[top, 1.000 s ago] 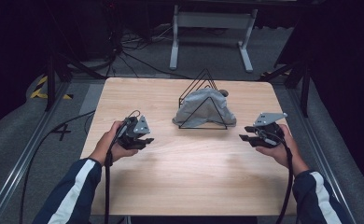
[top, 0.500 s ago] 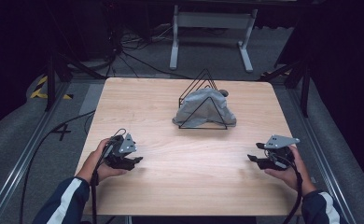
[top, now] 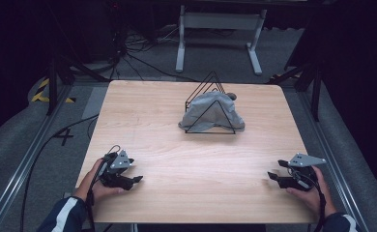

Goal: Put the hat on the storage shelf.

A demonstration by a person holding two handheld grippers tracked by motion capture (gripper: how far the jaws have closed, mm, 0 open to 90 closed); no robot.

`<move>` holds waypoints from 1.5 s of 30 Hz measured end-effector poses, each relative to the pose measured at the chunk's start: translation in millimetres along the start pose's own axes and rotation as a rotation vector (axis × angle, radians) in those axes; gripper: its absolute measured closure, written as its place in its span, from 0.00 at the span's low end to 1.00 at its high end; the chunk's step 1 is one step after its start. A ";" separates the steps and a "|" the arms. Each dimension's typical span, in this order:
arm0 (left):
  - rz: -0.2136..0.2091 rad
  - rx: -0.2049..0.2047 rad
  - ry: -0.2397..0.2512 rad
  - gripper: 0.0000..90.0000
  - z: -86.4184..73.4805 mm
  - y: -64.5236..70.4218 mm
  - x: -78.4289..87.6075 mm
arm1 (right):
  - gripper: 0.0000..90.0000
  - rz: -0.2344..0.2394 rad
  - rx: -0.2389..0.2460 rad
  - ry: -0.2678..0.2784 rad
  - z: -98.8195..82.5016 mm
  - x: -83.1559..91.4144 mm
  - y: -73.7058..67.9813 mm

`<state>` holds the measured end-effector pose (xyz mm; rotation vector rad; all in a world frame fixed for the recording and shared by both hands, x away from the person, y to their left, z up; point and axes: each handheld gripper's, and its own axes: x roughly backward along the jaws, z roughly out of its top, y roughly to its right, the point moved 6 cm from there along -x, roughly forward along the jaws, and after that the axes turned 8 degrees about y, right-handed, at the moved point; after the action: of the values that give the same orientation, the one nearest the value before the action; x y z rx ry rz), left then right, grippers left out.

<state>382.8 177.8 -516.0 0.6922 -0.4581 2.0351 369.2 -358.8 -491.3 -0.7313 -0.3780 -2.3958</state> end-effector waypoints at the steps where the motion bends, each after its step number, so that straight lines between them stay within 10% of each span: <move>1: -0.006 0.013 0.009 0.31 -1.9 0.8 0.7 | 0.36 -0.003 -0.012 -0.004 -4.4 -0.2 0.7; 10: 0.011 0.084 0.063 0.24 -10.1 2.7 2.0 | 0.25 -0.033 -0.100 0.030 -18.4 -2.6 5.9; 45: 0.009 0.083 0.058 0.22 -10.1 1.7 1.7 | 0.26 -0.046 -0.116 0.034 -18.9 -2.0 6.7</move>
<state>377.6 183.7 -522.8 0.6797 -0.3456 2.0866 366.9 -371.2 -507.1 -0.7399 -0.2458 -2.4866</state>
